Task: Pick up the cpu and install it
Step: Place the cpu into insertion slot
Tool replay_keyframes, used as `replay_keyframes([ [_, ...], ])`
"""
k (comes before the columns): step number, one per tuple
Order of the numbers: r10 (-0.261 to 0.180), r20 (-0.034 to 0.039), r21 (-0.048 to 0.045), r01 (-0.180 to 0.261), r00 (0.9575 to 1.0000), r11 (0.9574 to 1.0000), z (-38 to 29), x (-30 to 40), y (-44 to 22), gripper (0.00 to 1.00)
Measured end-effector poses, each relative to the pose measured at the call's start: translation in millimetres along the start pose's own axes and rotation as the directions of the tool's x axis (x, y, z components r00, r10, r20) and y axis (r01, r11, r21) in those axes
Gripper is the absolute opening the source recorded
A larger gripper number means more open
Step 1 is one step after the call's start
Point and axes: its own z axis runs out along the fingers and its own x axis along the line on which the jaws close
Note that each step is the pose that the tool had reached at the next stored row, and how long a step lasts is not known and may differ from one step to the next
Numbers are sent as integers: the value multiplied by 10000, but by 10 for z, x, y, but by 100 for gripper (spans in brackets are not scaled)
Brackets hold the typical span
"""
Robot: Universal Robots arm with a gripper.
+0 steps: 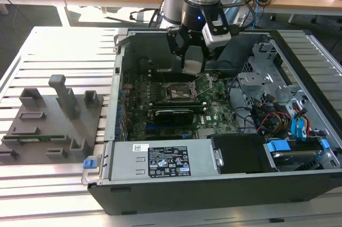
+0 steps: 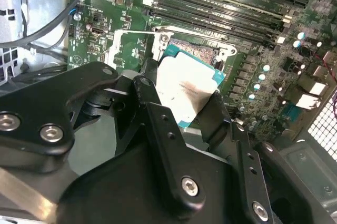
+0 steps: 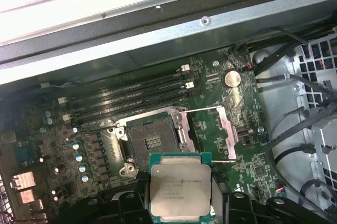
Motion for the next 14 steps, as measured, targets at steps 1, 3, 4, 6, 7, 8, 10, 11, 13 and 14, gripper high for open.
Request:
replay_keyframes([
  [1, 99, -1, 9, -99, 10000, 10000, 0, 0, 0, 55],
  [3, 252, -4, 19, -252, 9997, 9997, 0, 0, 0, 55],
  [4, 340, -6, 24, -340, 9994, 9994, 0, 0, 0, 55],
  [6, 605, -14, 34, -605, 9982, 9982, 1, 0, 0, 55],
  [7, 752, -18, 38, -752, 9972, 9972, 1, 0, 0, 55],
  [8, 808, -20, 40, -808, 9967, 9967, 1, 0, 0, 55],
  [10, 910, -23, 44, -910, 9958, 9958, 1, 0, 0, 55],
  [11, 965, -25, 47, -965, 9953, 9953, 1, 0, 0, 55],
  [13, 1082, -26, 56, -1082, 9941, 9941, 1, 0, 0, 55],
  [14, 1186, -28, 62, -1186, 9929, 9929, 1, 0, 0, 55],
])
